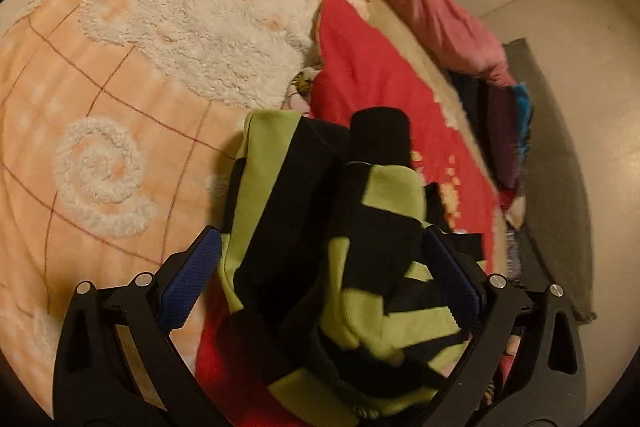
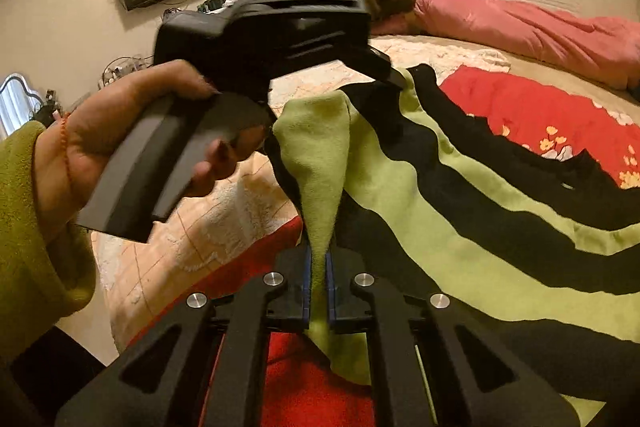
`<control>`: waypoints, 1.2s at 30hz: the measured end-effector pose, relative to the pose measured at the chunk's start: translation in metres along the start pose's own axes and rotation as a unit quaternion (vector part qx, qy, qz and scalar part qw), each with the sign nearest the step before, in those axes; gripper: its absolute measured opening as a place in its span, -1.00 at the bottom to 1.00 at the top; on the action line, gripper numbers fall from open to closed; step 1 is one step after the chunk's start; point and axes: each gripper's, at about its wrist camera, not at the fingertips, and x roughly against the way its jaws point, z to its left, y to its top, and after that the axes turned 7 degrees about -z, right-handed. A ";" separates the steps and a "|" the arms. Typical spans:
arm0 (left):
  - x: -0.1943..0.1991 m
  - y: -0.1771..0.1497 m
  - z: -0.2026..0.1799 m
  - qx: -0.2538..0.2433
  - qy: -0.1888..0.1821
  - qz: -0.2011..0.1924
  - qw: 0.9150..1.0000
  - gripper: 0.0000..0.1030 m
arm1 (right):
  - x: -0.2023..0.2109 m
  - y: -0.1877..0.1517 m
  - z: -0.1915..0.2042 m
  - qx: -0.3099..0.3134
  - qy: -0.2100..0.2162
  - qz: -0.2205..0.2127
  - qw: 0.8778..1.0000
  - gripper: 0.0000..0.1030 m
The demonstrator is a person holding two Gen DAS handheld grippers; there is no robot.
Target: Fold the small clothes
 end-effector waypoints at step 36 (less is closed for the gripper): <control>0.003 -0.063 -0.181 -0.100 -0.002 -0.055 0.993 -0.80 | 0.131 -0.001 -0.077 -0.078 -0.034 -0.069 0.994 -0.91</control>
